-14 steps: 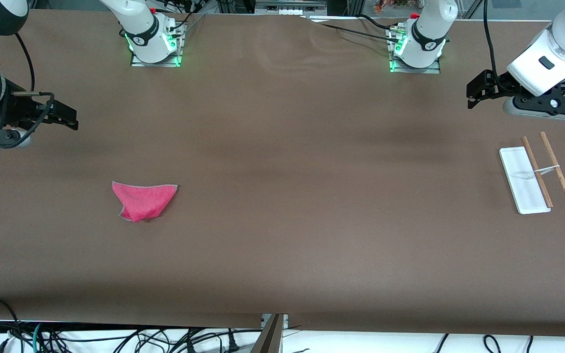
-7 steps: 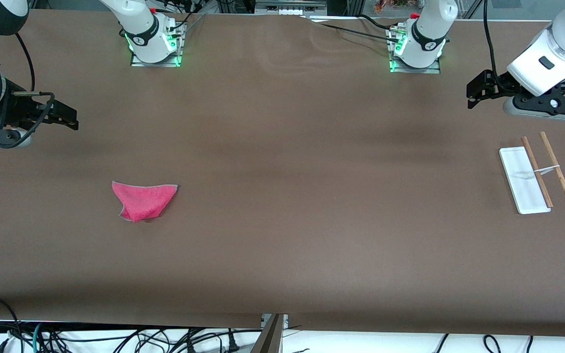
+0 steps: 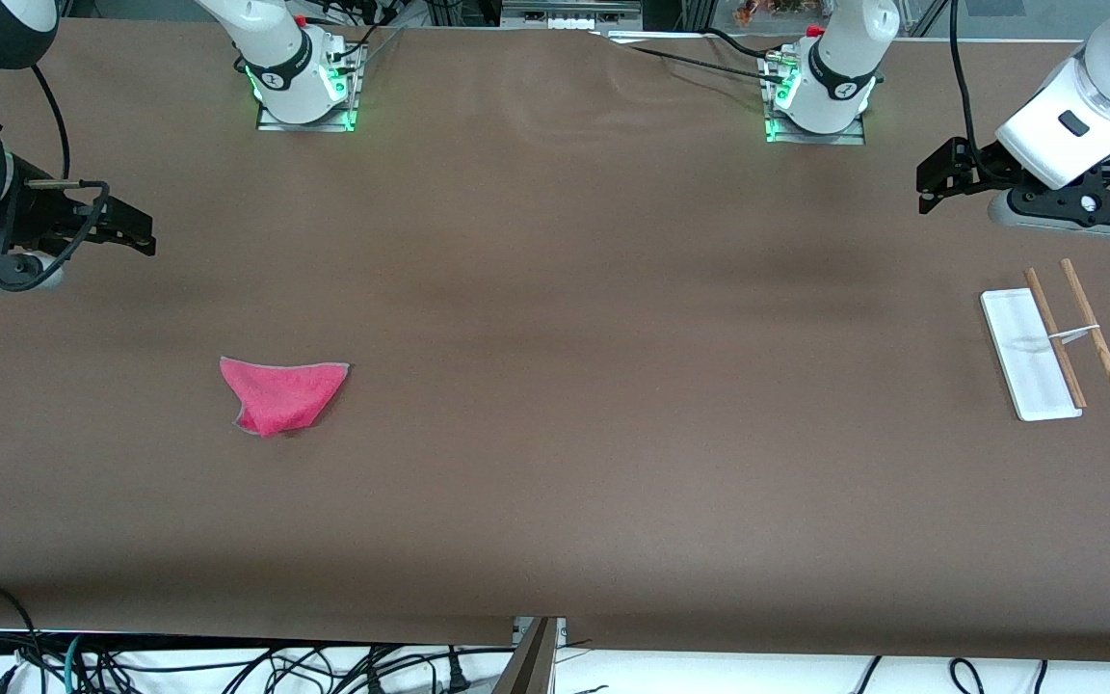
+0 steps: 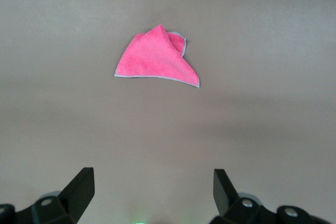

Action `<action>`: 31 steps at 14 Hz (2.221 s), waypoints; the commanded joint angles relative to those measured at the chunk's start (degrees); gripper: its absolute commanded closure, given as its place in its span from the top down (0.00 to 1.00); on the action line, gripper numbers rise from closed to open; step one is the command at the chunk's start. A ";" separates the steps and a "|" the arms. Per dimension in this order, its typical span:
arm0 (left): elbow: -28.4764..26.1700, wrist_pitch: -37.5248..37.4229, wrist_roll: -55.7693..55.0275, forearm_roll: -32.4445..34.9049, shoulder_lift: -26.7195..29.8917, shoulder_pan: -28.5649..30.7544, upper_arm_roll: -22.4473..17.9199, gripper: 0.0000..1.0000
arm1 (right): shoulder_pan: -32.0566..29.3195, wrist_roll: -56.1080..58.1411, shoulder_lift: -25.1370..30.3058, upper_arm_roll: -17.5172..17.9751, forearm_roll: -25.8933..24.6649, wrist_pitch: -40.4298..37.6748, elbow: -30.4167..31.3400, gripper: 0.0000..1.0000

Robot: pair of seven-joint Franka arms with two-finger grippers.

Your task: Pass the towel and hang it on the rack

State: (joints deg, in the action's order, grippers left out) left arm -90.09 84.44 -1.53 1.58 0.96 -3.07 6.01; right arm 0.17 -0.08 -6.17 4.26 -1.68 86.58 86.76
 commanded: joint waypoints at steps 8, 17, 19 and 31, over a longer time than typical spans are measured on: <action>1.59 -0.59 0.21 1.76 -0.78 -0.18 0.23 1.00 | -0.34 0.61 -0.59 0.23 0.54 0.07 -1.24 1.00; 1.59 -0.60 0.38 1.85 -0.78 -0.09 0.23 1.00 | 0.01 1.31 -5.16 0.23 -0.69 1.22 -0.80 1.00; 1.50 -1.20 0.74 2.64 -0.52 -0.09 0.14 1.00 | -0.08 1.58 -8.40 0.14 -3.32 1.83 -1.06 1.00; 1.68 -0.59 0.30 2.91 -0.69 -0.36 1.02 1.00 | -2.45 18.08 -29.41 -0.21 -2.80 28.71 -0.89 1.00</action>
State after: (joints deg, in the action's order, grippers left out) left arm -89.97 84.44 -1.53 2.44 0.94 -3.20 6.61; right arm -1.19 13.94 -33.14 3.62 -4.50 113.06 86.95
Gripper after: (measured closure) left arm 0.000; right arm 0.000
